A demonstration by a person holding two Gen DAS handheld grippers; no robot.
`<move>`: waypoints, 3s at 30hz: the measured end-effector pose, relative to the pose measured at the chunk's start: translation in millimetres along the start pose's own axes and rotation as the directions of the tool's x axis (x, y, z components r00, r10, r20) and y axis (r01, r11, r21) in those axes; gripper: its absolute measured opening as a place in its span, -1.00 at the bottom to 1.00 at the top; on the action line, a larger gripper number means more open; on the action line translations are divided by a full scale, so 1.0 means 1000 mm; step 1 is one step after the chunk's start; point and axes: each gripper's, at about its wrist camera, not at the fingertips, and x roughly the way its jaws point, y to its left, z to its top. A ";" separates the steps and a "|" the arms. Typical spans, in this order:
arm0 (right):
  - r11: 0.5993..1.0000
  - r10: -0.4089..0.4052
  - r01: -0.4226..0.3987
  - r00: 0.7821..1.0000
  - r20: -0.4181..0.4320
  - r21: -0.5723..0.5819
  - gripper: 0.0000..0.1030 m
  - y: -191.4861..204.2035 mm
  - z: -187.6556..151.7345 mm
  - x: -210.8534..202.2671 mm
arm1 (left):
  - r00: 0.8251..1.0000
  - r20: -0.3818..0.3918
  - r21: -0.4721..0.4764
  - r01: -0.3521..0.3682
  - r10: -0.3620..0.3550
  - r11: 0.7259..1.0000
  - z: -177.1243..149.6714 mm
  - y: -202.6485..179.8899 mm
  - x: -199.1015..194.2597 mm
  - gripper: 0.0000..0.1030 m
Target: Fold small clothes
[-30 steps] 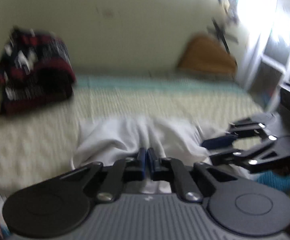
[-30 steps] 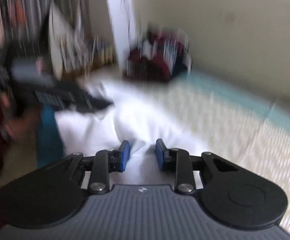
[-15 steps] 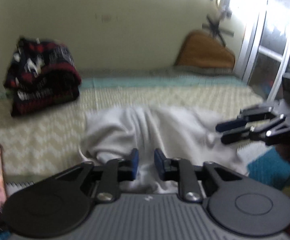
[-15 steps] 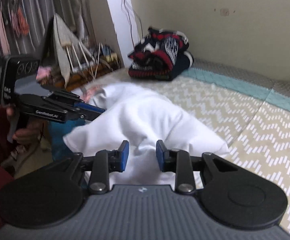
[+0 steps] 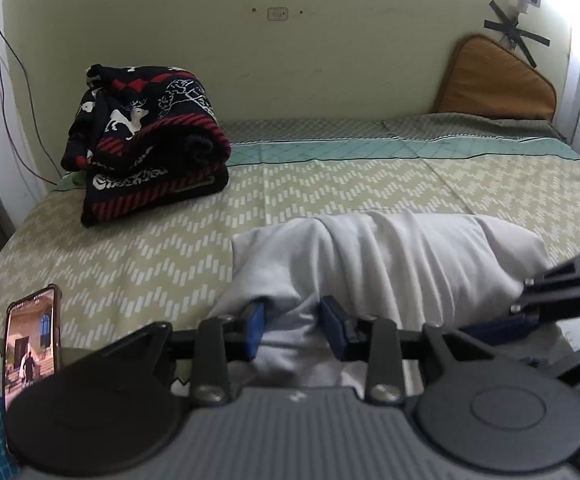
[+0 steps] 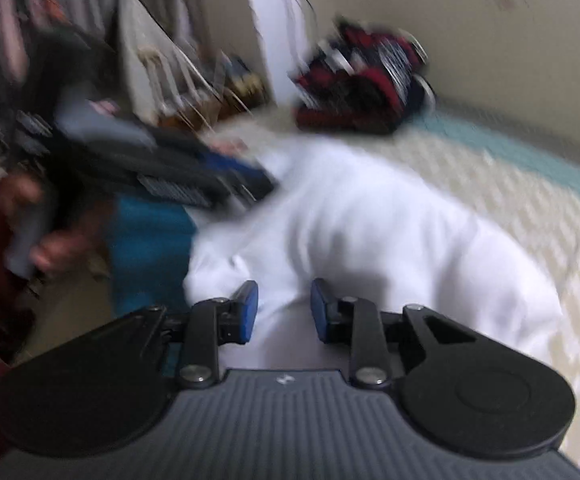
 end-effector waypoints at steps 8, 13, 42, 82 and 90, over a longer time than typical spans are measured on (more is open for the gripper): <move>0.998 -0.011 0.009 0.999 0.043 0.055 -0.44 -0.014 -0.025 -0.034 | 0.999 -0.022 -0.011 -0.039 0.038 0.999 -0.003 0.002 0.000 -0.03; 0.994 -0.005 -0.002 0.998 0.063 0.107 -0.44 -0.016 -0.037 -0.044 | 0.998 -0.030 0.000 -0.059 0.059 0.998 -0.005 -0.001 0.000 0.00; 0.943 0.075 -0.129 0.981 0.178 0.308 0.02 -0.035 -0.054 -0.083 | 0.999 0.022 -0.047 0.033 -0.032 0.998 -0.013 0.020 -0.012 0.86; 0.843 -0.497 0.380 0.821 0.281 0.381 -0.47 -0.132 -0.035 -0.174 | 0.885 0.044 -0.026 0.466 -0.464 0.885 0.059 -0.130 0.090 -0.03; 0.728 -0.502 0.318 0.850 0.157 0.607 -0.32 -0.191 -0.080 -0.167 | 0.938 0.014 0.081 0.343 -0.345 0.936 0.054 -0.166 0.111 0.62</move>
